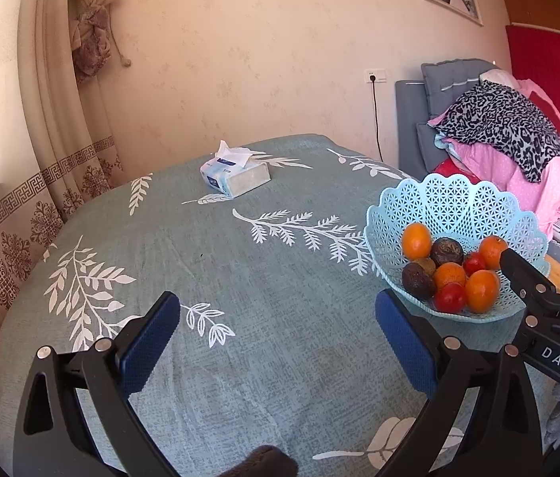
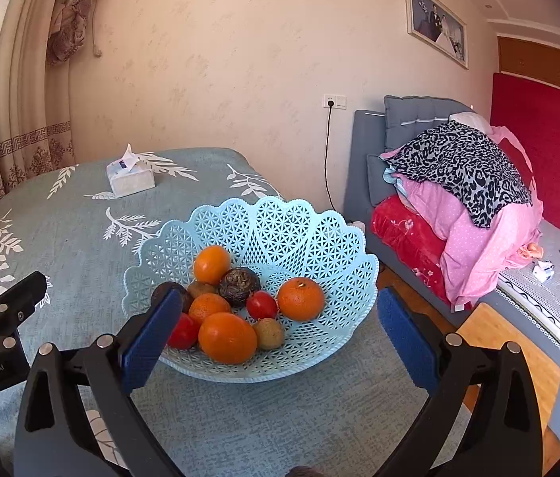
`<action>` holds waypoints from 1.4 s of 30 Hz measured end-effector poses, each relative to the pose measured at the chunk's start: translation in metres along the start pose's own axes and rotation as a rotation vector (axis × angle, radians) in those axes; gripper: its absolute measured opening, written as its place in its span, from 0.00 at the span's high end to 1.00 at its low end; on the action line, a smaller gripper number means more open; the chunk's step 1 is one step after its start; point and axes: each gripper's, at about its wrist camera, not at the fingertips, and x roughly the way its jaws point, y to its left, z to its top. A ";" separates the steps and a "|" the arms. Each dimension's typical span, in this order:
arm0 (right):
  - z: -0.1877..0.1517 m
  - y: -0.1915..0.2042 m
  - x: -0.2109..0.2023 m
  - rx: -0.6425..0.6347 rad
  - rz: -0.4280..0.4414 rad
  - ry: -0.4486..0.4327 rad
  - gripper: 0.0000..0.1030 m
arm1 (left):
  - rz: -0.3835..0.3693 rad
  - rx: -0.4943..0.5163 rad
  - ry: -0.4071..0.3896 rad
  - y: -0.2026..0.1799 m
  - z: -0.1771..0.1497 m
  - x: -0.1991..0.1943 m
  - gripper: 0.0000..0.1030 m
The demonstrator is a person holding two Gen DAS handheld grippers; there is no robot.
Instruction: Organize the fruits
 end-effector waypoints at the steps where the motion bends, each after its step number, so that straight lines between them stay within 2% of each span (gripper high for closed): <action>1: 0.000 0.000 0.000 -0.001 0.001 0.002 0.03 | -0.001 0.000 0.002 0.000 0.000 0.001 0.05; 32: -0.001 -0.002 0.004 0.008 0.008 0.024 0.03 | -0.018 0.035 0.021 -0.008 -0.003 0.003 0.05; 42: -0.004 0.003 0.007 -0.002 0.019 0.037 0.03 | -0.022 0.016 0.020 0.000 -0.005 0.002 0.05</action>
